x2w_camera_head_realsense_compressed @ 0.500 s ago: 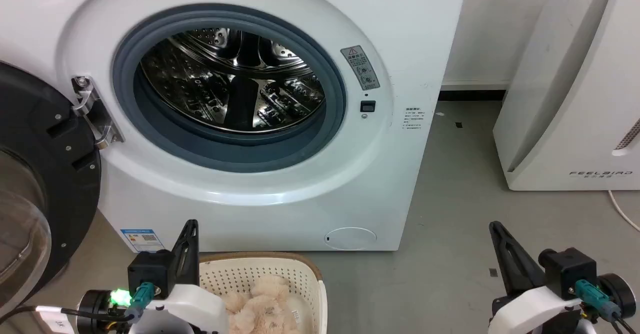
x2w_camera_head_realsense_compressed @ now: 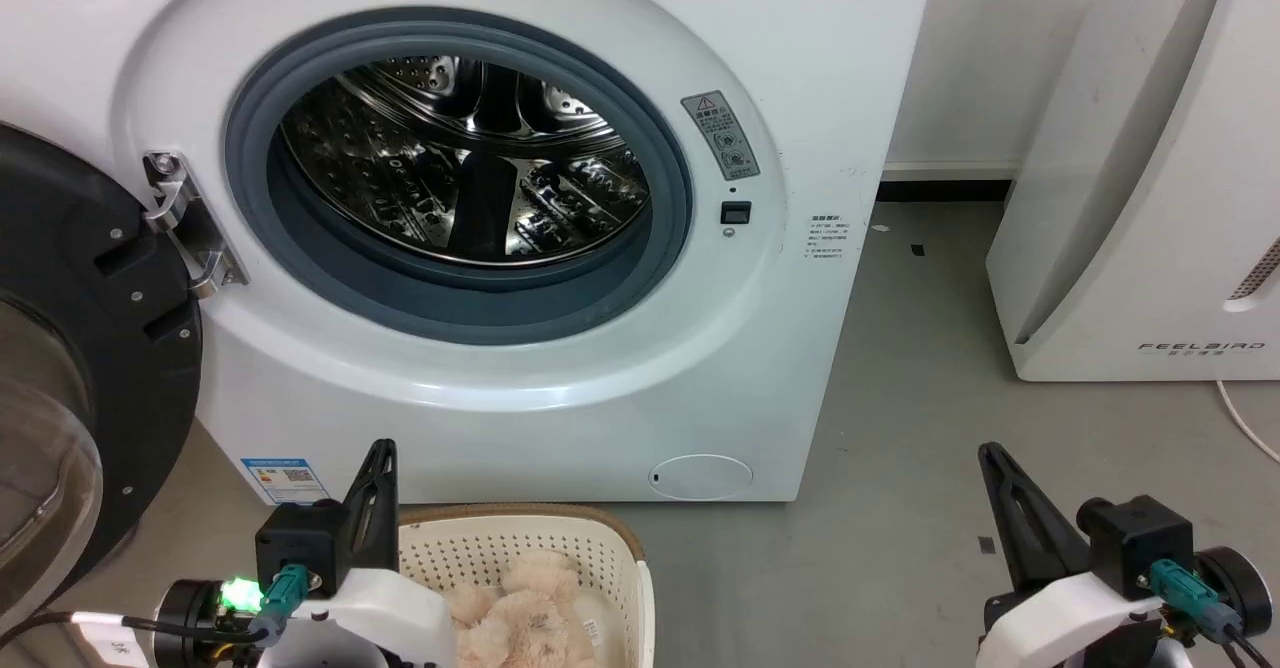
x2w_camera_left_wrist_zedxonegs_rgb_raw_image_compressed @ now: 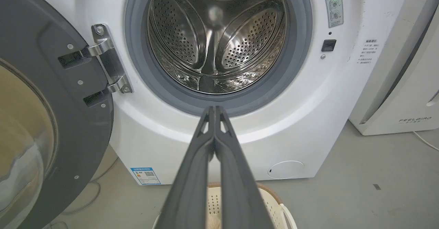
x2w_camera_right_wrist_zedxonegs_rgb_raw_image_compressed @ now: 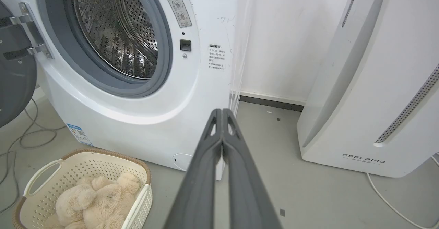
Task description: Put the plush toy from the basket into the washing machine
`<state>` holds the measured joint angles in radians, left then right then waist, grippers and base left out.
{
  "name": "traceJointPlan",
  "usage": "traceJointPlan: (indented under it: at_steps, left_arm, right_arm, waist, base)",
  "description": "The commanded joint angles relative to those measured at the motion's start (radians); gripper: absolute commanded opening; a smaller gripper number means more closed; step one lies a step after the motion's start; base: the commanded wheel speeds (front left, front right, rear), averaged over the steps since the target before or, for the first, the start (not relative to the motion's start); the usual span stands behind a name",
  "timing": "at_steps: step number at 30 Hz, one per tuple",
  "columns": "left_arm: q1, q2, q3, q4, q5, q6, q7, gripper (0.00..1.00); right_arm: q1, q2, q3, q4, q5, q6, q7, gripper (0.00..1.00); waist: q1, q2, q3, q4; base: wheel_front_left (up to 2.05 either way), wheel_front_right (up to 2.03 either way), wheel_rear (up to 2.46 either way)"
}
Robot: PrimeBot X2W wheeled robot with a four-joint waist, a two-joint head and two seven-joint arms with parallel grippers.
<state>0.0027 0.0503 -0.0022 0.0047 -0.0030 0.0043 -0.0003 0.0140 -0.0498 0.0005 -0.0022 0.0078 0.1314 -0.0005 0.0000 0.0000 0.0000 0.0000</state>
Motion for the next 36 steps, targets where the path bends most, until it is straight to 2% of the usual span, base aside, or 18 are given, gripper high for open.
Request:
traceJointPlan:
  at_steps: [1,2,24,36]
  left_arm:
    - [-0.003,0.0,0.002,-0.005,0.003,-0.004,0.0,0.0]
    - [0.0,0.0,0.0,0.0,0.0,0.0,0.0,1.0]
    - [-0.015,0.0,-0.015,0.016,-0.012,0.031,-0.04,1.0]
    - [-0.064,0.008,-0.029,0.104,-0.008,0.015,-0.065,1.0]
  right_arm:
    - [-0.014,0.0,0.0,0.002,-0.008,-0.001,0.0,0.0]
    - [0.0,0.0,0.0,0.0,0.0,0.0,0.0,1.0]
    - [-0.003,0.0,-0.028,-0.033,0.084,0.0,-0.04,1.0]
    - [-0.02,0.0,-0.032,-0.052,0.132,0.0,-0.065,1.0]
  waist:
    - [0.0,0.0,0.0,0.0]
    - [0.0,-0.0001,0.0,0.0]
    - [0.0,0.0,0.013,0.002]
    - [0.0,0.0,0.056,0.002]
  base:
    - [0.0,0.0,0.0]
    - [0.0,0.0,0.0]
    - [0.0,0.0,0.0]
    - [0.0,0.0,0.0]
